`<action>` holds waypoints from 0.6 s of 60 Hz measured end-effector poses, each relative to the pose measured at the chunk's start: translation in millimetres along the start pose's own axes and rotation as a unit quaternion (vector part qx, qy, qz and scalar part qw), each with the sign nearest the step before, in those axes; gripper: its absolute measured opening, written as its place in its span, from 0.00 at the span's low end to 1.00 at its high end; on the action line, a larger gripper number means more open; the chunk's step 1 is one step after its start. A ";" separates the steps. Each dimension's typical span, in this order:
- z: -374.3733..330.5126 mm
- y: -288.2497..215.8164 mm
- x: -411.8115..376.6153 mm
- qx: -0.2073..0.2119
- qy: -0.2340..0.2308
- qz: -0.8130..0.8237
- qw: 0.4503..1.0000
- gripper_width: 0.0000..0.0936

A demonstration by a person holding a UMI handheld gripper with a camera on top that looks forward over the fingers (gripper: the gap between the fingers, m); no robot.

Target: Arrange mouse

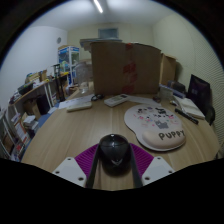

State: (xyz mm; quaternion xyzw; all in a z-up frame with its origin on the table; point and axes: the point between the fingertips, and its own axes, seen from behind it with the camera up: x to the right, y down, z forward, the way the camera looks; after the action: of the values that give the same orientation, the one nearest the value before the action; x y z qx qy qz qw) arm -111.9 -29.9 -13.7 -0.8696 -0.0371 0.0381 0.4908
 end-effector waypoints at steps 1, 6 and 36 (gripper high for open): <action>0.2 0.1 1.1 -0.001 0.003 0.002 1.000 0.59; 1.2 1.2 2.9 -0.012 0.018 0.003 1.000 0.51; 17.4 -171.7 117.1 0.085 0.048 -0.017 0.995 0.41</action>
State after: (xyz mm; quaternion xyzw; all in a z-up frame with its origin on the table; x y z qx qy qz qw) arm -1.9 85.4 120.9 -0.8247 -0.0245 -0.0092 0.5650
